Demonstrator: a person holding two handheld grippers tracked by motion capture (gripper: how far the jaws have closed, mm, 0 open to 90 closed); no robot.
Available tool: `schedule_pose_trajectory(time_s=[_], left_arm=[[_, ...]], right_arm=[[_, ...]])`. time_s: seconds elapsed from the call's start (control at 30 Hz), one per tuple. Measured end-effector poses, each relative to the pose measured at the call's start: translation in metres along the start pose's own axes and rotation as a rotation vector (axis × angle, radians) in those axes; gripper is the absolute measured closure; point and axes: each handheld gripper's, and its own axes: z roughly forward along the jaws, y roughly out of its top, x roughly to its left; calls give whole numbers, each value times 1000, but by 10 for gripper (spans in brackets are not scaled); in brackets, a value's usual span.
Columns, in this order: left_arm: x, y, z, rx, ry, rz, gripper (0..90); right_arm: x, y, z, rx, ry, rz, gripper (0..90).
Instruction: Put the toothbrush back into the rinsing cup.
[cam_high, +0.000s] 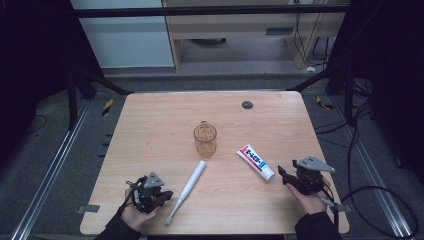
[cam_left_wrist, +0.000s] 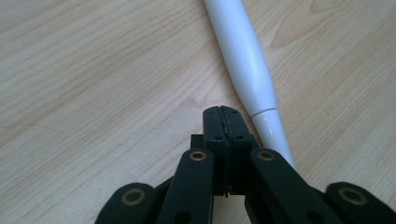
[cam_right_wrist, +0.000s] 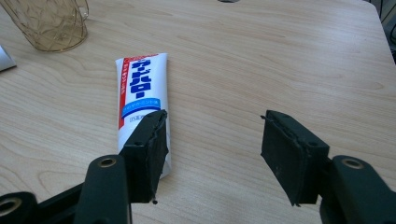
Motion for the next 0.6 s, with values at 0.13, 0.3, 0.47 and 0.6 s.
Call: schedule_pose_trajectory(time_s=[0.13, 0.3, 0.47, 0.6], left_arm=[[-2, 0, 1, 4, -8, 2, 894], [-5, 1, 3, 13, -20, 10, 894], [-9, 2, 5, 19, -33, 22, 894], [-13, 3, 7, 20, -41, 28, 895]], right_arm=[[-1, -1, 1, 3, -1, -4, 404], [-1, -1, 1, 2, -3, -6, 396], [-1, -1, 1, 2, -5, 4, 386], [-2, -1, 2, -1, -9, 4, 382]])
